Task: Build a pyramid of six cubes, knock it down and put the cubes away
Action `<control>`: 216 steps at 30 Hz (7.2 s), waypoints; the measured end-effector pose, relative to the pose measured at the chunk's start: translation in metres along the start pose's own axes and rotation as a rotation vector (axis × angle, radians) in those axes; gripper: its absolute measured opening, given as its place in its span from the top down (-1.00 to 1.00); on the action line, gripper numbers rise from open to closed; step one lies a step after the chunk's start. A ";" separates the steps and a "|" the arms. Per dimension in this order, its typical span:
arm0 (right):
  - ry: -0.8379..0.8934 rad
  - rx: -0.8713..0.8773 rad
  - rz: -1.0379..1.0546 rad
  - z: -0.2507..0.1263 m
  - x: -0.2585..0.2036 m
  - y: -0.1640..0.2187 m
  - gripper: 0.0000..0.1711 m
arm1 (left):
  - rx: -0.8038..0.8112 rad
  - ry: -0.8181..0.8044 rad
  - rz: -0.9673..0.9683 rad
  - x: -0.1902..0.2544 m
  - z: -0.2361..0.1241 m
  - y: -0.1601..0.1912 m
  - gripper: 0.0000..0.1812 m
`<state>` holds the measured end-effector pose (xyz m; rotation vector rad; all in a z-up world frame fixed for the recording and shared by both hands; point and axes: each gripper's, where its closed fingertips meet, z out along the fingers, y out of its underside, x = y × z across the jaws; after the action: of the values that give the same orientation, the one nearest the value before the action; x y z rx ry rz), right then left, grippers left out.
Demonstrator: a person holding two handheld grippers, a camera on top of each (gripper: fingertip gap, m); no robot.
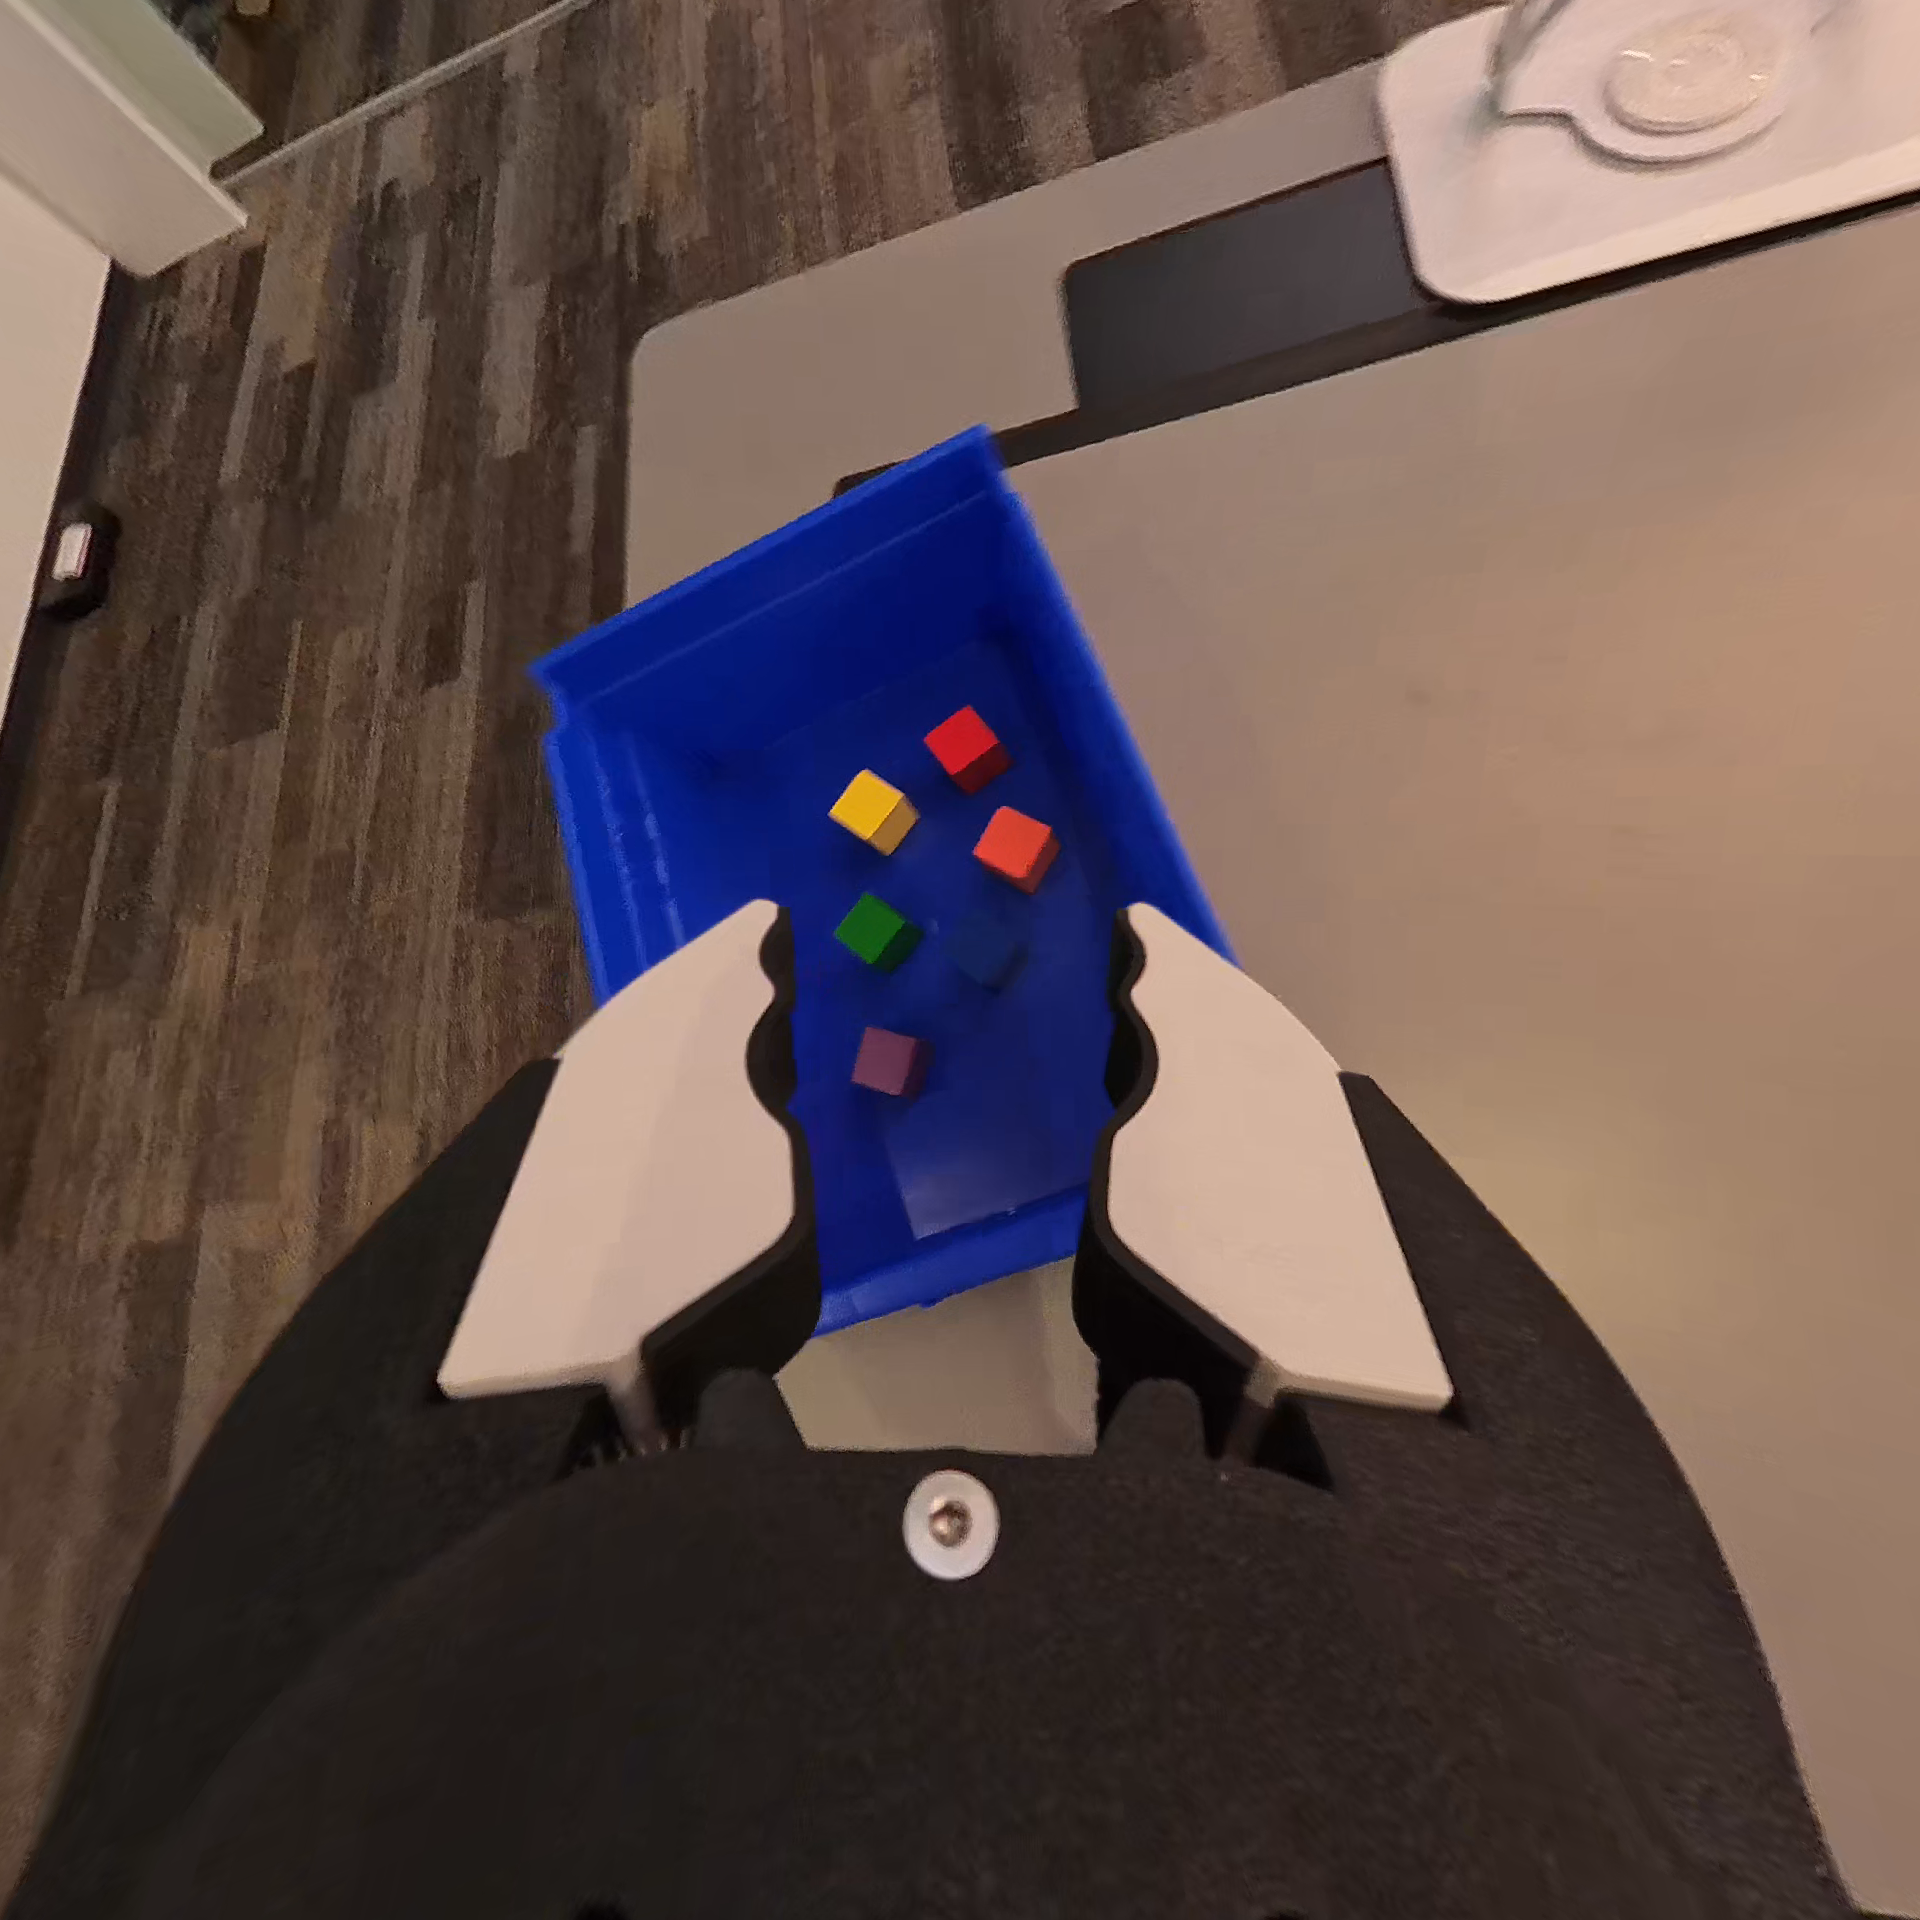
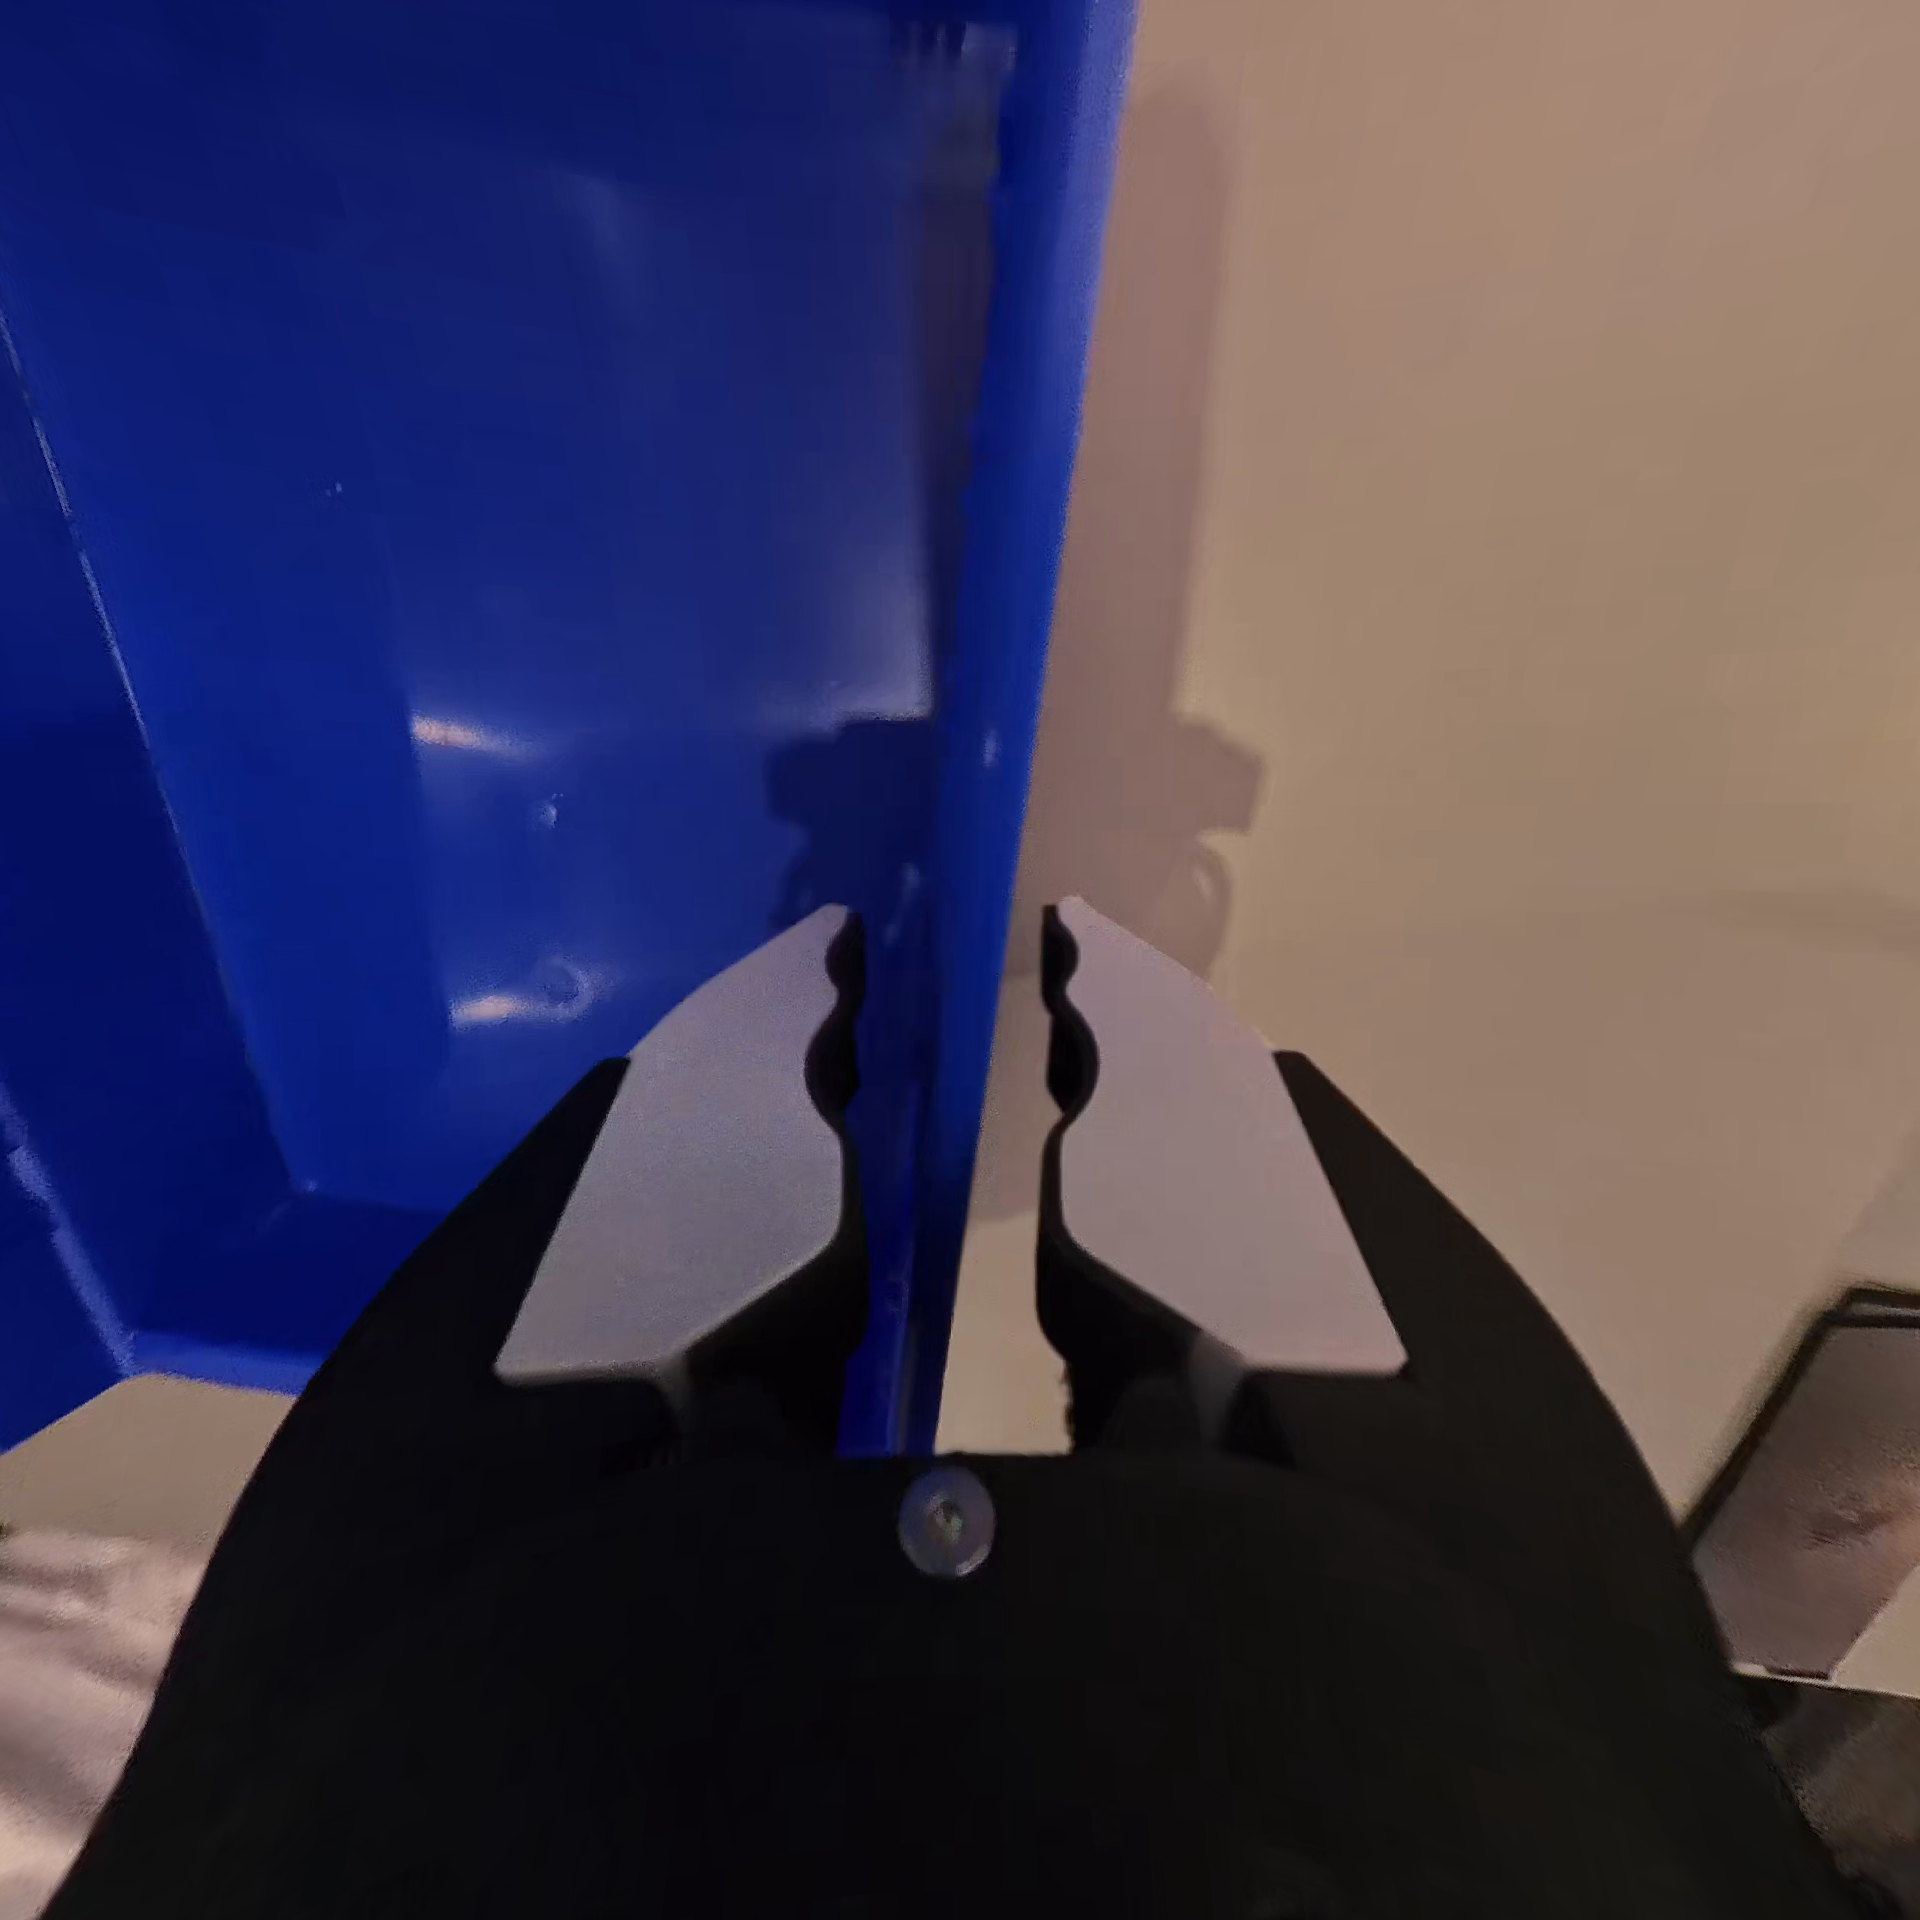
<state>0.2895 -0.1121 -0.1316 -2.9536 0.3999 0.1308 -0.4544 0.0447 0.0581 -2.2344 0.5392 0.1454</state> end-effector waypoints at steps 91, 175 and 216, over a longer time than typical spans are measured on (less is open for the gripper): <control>-0.162 0.711 -0.293 -0.109 -0.114 -0.074 0.47 | -0.131 0.286 -0.174 -0.030 0.080 0.052 0.71; -0.376 1.693 -0.716 -0.263 -0.207 -0.042 0.62 | 0.721 0.307 -0.037 0.024 -0.034 -0.090 0.86; -0.427 1.469 -0.433 -0.238 -0.163 -0.063 0.77 | 0.478 0.208 0.029 0.019 0.004 -0.066 0.73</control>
<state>0.1654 -0.0499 0.1288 -1.4398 -0.1857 0.2555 -0.4089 0.0791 0.0964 -1.7829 0.6426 -0.1872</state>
